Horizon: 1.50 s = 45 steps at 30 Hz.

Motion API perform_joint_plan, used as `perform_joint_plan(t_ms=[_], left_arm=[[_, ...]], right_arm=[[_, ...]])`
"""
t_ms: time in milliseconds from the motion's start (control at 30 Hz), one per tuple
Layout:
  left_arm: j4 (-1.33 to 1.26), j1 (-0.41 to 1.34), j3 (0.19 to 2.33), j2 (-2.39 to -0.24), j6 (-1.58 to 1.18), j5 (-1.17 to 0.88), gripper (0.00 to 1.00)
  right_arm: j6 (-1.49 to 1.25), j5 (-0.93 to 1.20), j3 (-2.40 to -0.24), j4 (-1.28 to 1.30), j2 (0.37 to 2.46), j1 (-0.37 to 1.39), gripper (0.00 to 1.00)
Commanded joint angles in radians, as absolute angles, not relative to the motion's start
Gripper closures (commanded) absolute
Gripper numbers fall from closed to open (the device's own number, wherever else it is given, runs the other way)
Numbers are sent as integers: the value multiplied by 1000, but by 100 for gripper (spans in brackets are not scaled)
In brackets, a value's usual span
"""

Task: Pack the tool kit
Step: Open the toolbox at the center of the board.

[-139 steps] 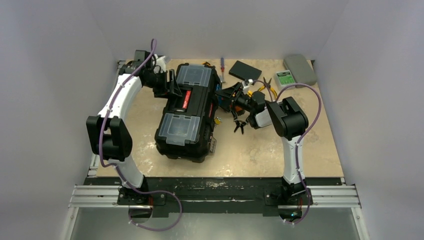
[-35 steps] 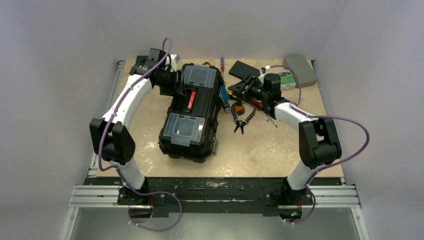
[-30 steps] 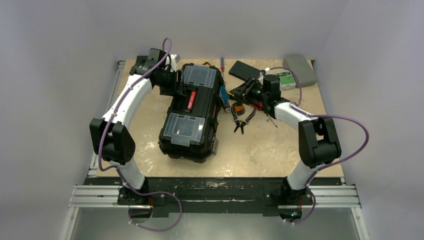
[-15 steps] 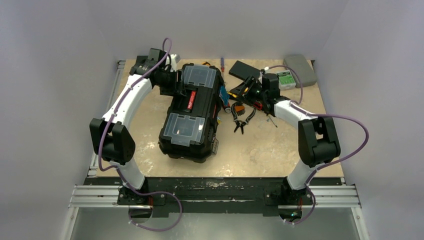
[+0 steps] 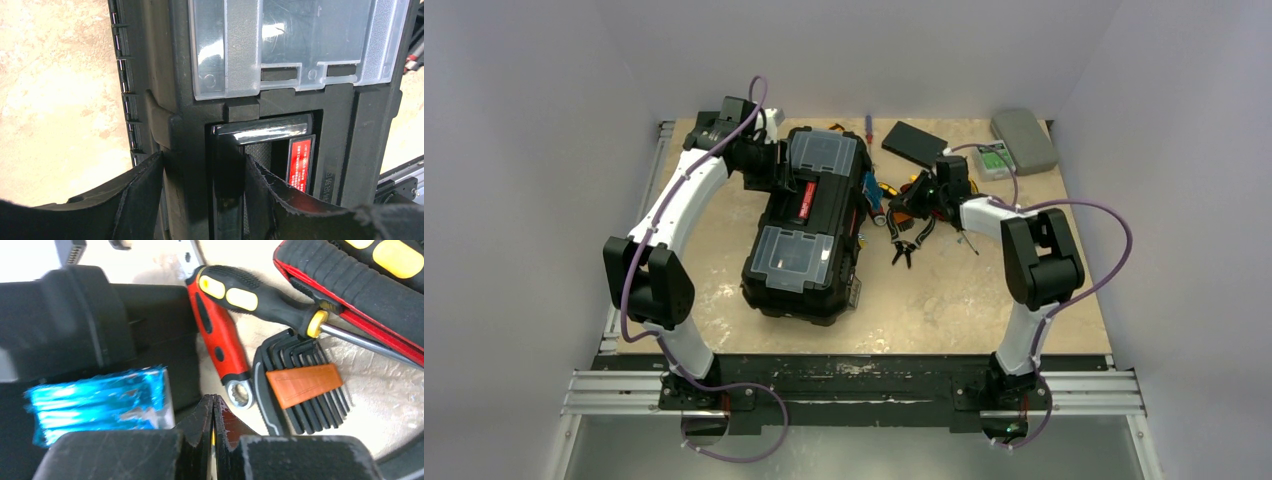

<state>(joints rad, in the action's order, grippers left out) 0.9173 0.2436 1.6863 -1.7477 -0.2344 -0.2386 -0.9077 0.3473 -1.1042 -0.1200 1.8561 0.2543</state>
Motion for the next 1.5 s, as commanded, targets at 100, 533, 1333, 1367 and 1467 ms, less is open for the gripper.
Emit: perform_joint_plan(t_ms=[100,533,1333,1367,1467], left_arm=[[1044,253,1634,-1775,-184,-178,67],[1045,253,1634,-1778,-183,-179,67],[1045,254,1632,-1772,-181,-178,67],[1045,253,1632,-1772,-181,-178,67],[1046,254,1632,-1768,-181,-176,67]], right_arm=[[-875,315,-1199,-116,1940,312,100],[-1065,557,-1137,-611,1822,362,100],[-1049,518,-1042,-553,1661,312,81],[-1051,511,-1020,-565,1641,305,76],[-1079,499,-944,-626,1602,278,57]])
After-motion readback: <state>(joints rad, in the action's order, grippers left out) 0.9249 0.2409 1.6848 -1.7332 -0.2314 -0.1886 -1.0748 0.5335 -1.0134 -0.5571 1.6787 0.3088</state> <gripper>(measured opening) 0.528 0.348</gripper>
